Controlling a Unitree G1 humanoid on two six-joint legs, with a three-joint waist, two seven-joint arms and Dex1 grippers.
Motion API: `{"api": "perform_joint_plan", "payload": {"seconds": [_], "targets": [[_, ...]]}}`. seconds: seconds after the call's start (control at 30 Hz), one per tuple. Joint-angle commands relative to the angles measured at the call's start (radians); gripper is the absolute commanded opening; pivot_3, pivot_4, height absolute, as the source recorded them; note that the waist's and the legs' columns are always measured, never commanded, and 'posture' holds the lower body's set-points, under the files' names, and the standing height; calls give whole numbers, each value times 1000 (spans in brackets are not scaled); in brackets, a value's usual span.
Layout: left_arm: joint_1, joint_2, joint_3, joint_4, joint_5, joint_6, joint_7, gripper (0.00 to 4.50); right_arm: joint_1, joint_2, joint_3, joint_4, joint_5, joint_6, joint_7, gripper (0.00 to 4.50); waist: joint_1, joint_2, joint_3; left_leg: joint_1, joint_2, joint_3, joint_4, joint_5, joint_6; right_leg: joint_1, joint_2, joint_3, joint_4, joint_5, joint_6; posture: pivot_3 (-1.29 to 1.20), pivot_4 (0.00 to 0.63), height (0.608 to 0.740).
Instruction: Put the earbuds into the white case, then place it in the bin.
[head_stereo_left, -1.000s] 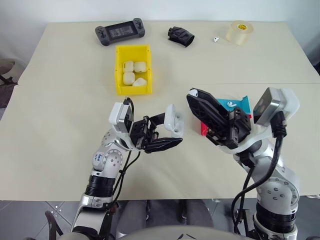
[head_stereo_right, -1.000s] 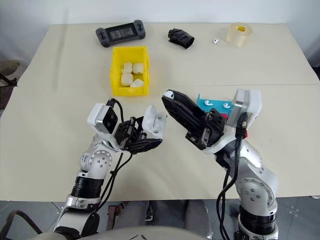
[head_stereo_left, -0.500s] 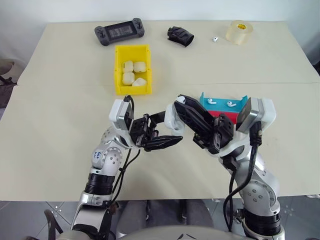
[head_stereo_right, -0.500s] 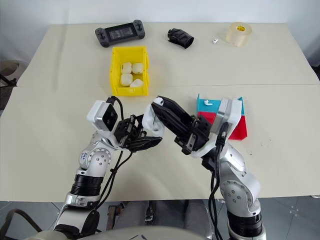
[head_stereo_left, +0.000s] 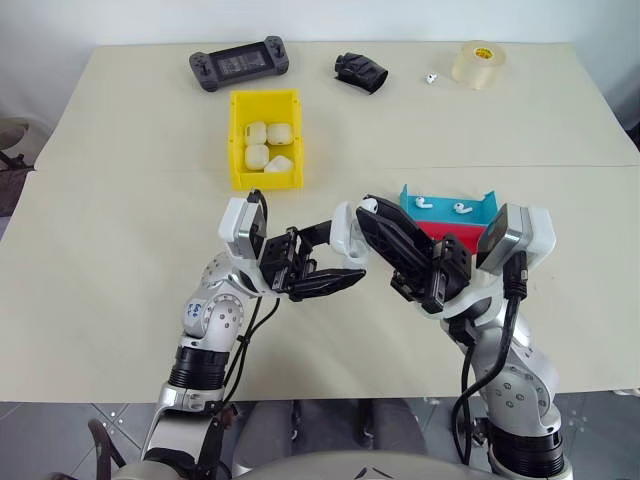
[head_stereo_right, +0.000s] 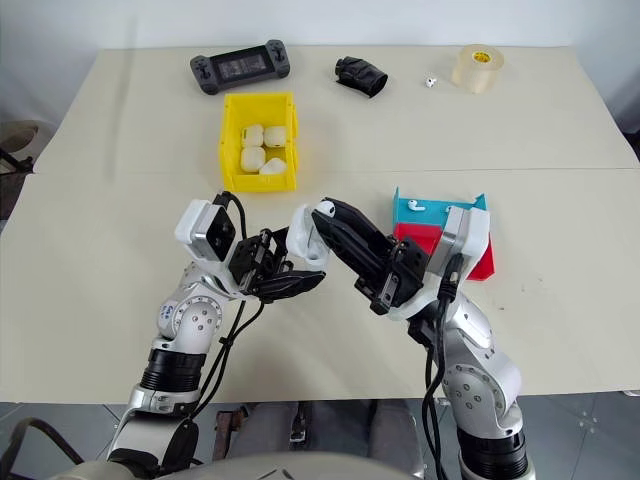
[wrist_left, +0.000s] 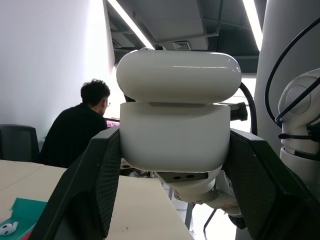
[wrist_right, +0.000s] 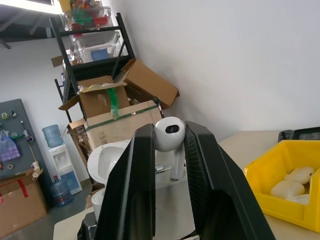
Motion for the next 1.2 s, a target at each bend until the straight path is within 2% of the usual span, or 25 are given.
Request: {"api": "perform_joint_plan", "payload": {"seconds": [0.03, 0.53, 1.2], "targets": [[-14, -10, 18, -43, -28, -16, 7, 2776, 30, -31, 18, 15, -35, 5, 26, 554, 0, 0, 0, 0, 0, 0, 0, 0, 0, 0, 0, 0, 0, 0, 0, 0, 150, 740], [-21, -22, 30, -28, -10, -32, 9, 2776, 60, -126, -42, 0, -19, -16, 64, 554, 1, 0, 0, 0, 0, 0, 0, 0, 0, 0, 0, 0, 0, 0, 0, 0, 150, 740], [-16, -24, 27, -39, -6, -30, 13, 2776, 28, -137, -73, 19, 5, -23, 59, 554, 1, 0, 0, 0, 0, 0, 0, 0, 0, 0, 0, 0, -1, 0, 0, 0, 150, 740]]}}
